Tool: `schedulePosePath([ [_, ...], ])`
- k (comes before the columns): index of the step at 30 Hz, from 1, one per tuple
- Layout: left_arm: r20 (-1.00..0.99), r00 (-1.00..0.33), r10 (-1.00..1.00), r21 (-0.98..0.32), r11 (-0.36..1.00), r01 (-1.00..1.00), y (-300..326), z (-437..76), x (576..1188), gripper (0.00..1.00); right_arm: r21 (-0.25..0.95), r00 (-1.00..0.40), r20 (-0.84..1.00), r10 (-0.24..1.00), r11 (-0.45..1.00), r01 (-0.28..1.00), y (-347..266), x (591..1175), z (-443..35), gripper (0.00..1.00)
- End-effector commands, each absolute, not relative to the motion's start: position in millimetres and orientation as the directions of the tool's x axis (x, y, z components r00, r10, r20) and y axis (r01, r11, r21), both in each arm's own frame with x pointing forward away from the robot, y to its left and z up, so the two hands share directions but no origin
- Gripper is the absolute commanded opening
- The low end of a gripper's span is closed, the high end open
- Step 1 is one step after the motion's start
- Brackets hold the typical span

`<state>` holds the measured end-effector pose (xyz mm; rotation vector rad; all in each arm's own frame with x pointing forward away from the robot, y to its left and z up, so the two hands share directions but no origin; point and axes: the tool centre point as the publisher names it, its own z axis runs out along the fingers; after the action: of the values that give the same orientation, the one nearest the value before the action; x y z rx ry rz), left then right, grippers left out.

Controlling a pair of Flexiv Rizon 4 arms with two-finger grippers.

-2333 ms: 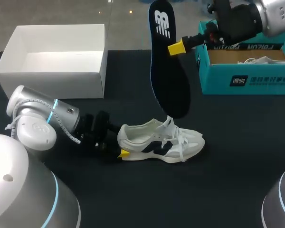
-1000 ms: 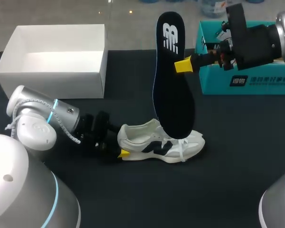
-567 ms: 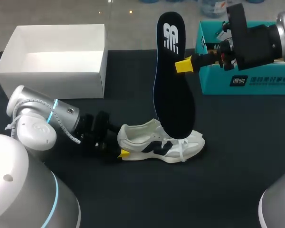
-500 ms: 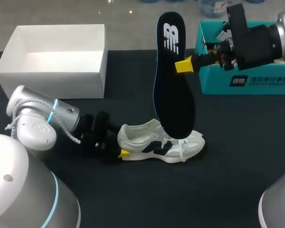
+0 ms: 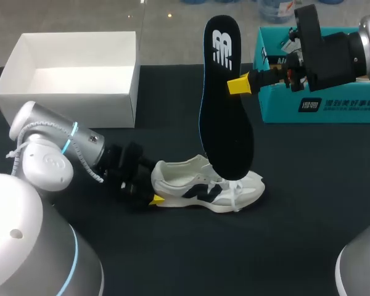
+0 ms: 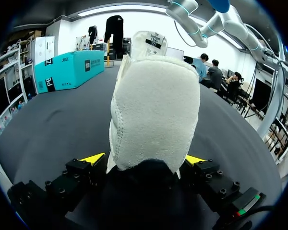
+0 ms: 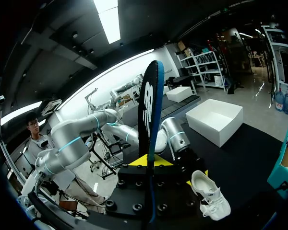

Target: Take the shoe out of the shoebox, open the shoe tongue, remove and reinsert the insole, then place the shoe into the shoebox

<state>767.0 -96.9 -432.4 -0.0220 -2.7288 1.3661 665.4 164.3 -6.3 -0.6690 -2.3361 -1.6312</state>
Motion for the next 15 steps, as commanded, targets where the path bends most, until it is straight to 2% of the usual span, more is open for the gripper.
schedulePosePath([
  [1,0.051,-0.998,0.04,-0.73,0.683,-0.01,-94.6,-422.4,764.9,1.0,0.829,-0.873,0.423,0.244,0.286,0.481,167.9,667.5,-6.7,0.0],
  [15,0.044,-0.999,0.02,-0.706,0.708,-0.017,-94.1,-421.7,764.6,1.0,0.829,-0.873,0.423,0.244,0.286,0.481,167.9,667.5,-6.7,0.0],
])
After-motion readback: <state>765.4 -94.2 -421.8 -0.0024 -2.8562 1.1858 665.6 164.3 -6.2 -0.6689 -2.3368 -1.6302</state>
